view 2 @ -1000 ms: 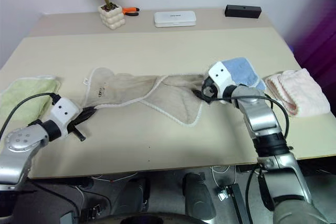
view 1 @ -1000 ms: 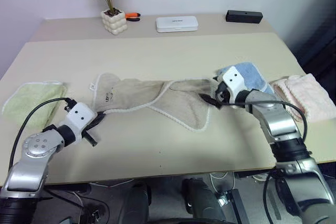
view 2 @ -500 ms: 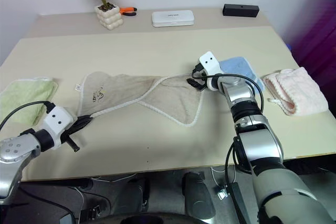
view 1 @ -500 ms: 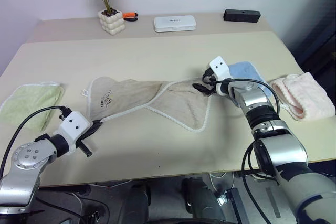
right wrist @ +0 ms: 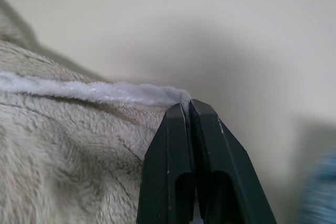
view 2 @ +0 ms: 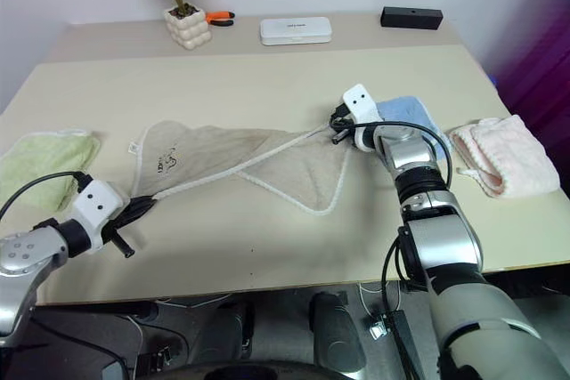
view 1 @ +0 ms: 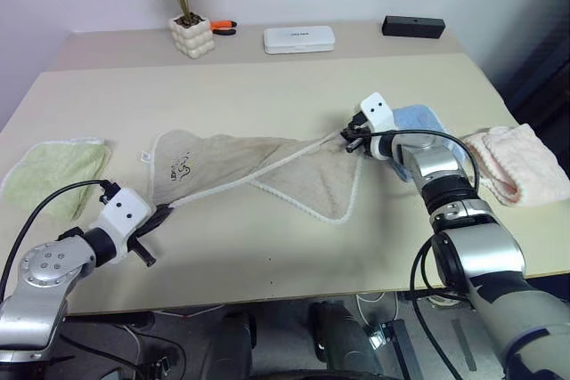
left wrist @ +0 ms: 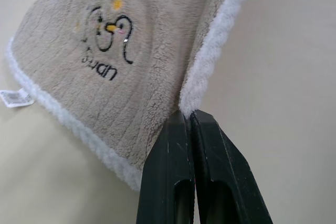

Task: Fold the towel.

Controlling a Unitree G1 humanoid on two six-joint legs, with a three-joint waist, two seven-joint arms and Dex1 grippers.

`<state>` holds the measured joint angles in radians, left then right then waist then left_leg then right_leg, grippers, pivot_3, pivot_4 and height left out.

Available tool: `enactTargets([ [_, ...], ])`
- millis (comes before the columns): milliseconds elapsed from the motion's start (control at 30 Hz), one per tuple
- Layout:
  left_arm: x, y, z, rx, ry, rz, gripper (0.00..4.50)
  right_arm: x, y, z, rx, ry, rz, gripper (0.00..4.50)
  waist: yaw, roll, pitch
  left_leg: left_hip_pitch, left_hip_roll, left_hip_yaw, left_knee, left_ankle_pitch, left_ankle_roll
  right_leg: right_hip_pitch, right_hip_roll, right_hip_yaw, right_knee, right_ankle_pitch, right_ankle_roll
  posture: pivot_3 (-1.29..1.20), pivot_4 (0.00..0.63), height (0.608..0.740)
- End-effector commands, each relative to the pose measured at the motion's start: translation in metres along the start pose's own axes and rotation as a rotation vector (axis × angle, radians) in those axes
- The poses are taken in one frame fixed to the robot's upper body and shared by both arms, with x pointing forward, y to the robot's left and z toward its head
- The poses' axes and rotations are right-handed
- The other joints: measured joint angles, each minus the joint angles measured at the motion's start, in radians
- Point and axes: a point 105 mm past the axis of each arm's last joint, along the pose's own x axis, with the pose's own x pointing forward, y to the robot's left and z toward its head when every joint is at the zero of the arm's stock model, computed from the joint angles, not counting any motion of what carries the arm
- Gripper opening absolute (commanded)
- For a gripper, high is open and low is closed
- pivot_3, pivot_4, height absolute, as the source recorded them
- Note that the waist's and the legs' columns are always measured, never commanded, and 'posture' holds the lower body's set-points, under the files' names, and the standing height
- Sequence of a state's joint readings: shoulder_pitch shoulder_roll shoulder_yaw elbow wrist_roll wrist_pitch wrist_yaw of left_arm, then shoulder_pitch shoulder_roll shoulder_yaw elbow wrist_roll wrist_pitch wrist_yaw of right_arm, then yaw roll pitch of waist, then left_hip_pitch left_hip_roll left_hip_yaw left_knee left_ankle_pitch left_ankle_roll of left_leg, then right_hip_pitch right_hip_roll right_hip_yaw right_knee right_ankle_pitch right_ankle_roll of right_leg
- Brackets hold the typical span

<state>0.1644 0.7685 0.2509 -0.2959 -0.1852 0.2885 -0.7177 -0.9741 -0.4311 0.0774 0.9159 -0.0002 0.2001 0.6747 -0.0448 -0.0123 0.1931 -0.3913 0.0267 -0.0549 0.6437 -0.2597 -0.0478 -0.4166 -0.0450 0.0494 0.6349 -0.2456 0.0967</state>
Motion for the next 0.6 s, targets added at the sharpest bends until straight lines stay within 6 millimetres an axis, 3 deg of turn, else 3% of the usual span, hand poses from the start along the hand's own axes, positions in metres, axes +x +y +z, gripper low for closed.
enactTargets([
  [33,-0.004,0.011,0.008,0.036,-0.023,0.041,0.00,-0.008,-0.010,0.021,-0.045,-0.071,-0.033,0.05,-0.001,0.000,0.000,0.000,0.000,0.000,0.000,0.000,0.000,0.000,0.000,0.000,0.000,0.000,0.000,0.00,0.150,0.737],
  [200,0.007,0.100,0.073,0.081,-0.242,0.387,0.00,-0.045,-0.052,0.115,-0.267,-0.320,-0.219,0.05,0.007,0.002,0.003,-0.004,-0.001,-0.001,0.003,0.000,0.000,-0.006,0.000,0.000,0.006,0.000,0.000,0.00,0.150,0.737],
  [267,0.000,0.147,0.114,0.057,-0.377,0.576,0.00,-0.065,-0.062,0.159,-0.337,-0.430,-0.288,0.05,0.005,0.002,0.005,-0.006,-0.002,0.000,0.004,0.001,-0.001,-0.009,-0.001,0.000,0.011,0.000,0.001,0.00,0.150,0.737],
  [333,-0.010,0.171,0.141,0.026,-0.481,0.658,0.00,-0.079,-0.063,0.187,-0.371,-0.511,-0.304,0.05,0.002,0.002,0.004,-0.009,-0.002,-0.001,0.004,0.001,-0.001,-0.013,-0.001,0.000,0.012,0.000,0.001,0.00,0.150,0.737],
  [433,-0.019,0.183,0.157,0.038,-0.541,0.693,0.00,-0.092,-0.057,0.208,-0.397,-0.580,-0.283,0.05,-0.010,0.002,0.003,-0.008,-0.002,0.000,0.000,0.000,0.001,-0.014,-0.001,0.000,0.011,0.000,0.001,0.00,0.150,0.737],
  [500,-0.032,0.186,0.155,0.027,-0.549,0.668,0.00,-0.109,-0.036,0.221,-0.430,-0.660,-0.164,0.05,-0.019,0.002,0.003,-0.007,-0.002,0.001,-0.002,-0.001,0.003,-0.014,-0.001,0.000,0.011,0.000,0.001,0.00,0.150,0.737],
  [600,-0.041,0.173,0.136,0.012,-0.515,0.572,0.00,-0.119,-0.005,0.204,-0.456,-0.646,0.010,0.05,-0.026,0.002,0.003,-0.014,-0.001,0.001,-0.003,-0.001,0.003,-0.022,-0.001,0.000,0.012,0.000,0.001,0.00,0.150,0.737],
])
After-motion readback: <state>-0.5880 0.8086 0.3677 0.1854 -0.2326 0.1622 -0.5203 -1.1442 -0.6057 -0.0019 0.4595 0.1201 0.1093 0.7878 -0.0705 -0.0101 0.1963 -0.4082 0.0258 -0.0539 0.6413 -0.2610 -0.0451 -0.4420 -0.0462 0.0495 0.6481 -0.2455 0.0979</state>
